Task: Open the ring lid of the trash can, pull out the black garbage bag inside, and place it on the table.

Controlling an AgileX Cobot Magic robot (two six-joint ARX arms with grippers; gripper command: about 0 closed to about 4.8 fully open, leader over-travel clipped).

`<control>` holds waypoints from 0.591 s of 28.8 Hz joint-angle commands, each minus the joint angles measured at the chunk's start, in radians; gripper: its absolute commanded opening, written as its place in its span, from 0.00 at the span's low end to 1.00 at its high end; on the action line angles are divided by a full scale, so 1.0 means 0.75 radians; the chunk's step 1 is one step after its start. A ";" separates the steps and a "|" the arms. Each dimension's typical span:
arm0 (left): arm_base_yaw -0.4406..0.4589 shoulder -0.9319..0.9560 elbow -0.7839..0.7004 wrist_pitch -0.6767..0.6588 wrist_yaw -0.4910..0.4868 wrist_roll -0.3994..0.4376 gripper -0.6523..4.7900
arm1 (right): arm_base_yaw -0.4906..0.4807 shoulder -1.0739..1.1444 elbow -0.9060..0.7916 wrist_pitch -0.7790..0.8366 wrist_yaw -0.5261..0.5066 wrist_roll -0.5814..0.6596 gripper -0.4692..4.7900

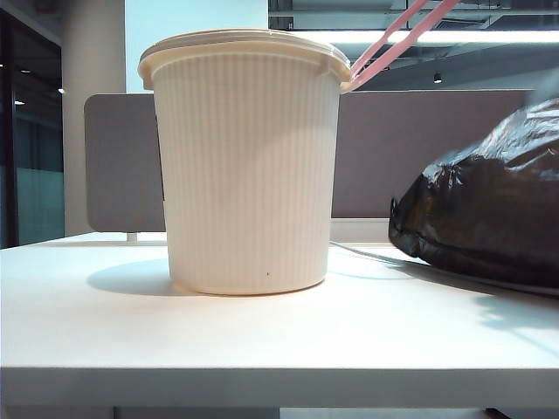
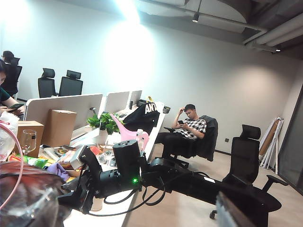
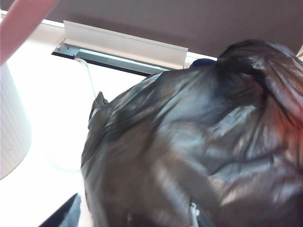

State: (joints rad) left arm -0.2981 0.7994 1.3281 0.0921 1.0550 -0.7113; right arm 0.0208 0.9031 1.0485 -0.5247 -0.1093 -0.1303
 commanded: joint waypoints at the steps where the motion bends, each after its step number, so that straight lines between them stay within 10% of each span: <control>1: -0.001 -0.004 0.005 0.008 0.000 0.006 0.92 | 0.000 -0.006 0.007 0.009 -0.007 0.005 0.64; 9: -0.001 -0.009 0.004 -0.096 -0.011 0.120 0.92 | -0.001 -0.032 0.007 0.073 -0.150 -0.001 0.63; 17: -0.001 -0.091 0.004 -0.546 -0.217 0.565 0.91 | -0.001 -0.208 0.007 0.148 -0.220 0.000 0.48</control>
State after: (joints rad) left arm -0.2981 0.7494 1.3281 -0.2565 0.9344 -0.3820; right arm 0.0200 0.7746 1.0485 -0.4374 -0.2714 -0.1318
